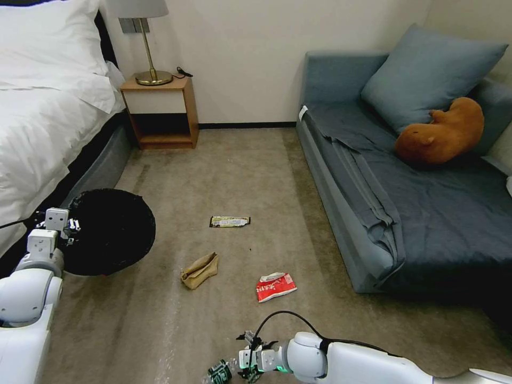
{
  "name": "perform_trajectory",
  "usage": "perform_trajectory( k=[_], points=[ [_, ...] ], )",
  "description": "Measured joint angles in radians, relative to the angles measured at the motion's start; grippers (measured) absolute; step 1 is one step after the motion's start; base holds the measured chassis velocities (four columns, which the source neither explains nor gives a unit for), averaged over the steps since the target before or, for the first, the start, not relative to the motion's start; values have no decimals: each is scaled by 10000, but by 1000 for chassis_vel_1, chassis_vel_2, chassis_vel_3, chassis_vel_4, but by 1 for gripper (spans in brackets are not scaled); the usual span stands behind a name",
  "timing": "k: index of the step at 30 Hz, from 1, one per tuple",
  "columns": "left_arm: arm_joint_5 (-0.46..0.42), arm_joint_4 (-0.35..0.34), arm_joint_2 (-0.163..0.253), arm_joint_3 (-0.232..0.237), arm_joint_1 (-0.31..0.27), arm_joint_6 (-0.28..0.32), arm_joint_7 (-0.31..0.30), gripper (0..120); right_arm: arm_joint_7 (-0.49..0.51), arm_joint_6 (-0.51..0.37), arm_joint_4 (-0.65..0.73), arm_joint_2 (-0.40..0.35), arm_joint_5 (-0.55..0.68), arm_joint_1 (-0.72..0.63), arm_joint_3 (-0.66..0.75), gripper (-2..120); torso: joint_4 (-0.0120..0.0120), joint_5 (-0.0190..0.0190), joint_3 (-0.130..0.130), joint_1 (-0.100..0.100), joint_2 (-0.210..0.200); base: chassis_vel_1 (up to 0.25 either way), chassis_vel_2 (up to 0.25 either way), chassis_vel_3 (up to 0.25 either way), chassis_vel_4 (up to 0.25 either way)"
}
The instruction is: Pick up the trash bin, then pick up the garbage on the floor and place it into the trash bin.
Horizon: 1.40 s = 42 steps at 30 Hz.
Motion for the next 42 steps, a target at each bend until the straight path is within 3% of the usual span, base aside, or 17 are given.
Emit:
perform_trajectory(
  k=[4,8,10,14,27,37,42],
  points=[
    [-6,-4,-1,-1,0,0,-5,6,-34,136,-118,-125,27,-63,137,54,-1,0,0,0,0,0,0,0,0],
    [-8,-23,-5,-2,23,0,-7,6,-36,218,-219,-182,44,-122,226,45,-1,0,0,0,0,0,0,0,0],
    [-11,-70,-12,-38,85,-2,-8,6,-47,307,-332,-205,44,-247,330,30,-1,0,0,0,0,0,0,0,0],
    [-16,-97,-15,-85,156,-18,-7,6,-41,334,-377,-184,41,-328,372,22,-1,-1,0,0,0,0,0,0,0],
    [-27,-199,-54,-169,309,-44,10,6,-48,338,-432,-47,21,-378,448,22,0,0,0,0,1,0,0,0,0],
    [-186,-303,40,-287,407,-97,71,6,-141,636,-109,-574,-19,-215,1499,22,1,1,0,0,1,0,0,0,0],
    [-449,-384,123,-348,500,-157,129,6,-282,1060,39,-896,-45,-194,2679,22,0,2,0,0,1,0,0,0,0]
  ],
)
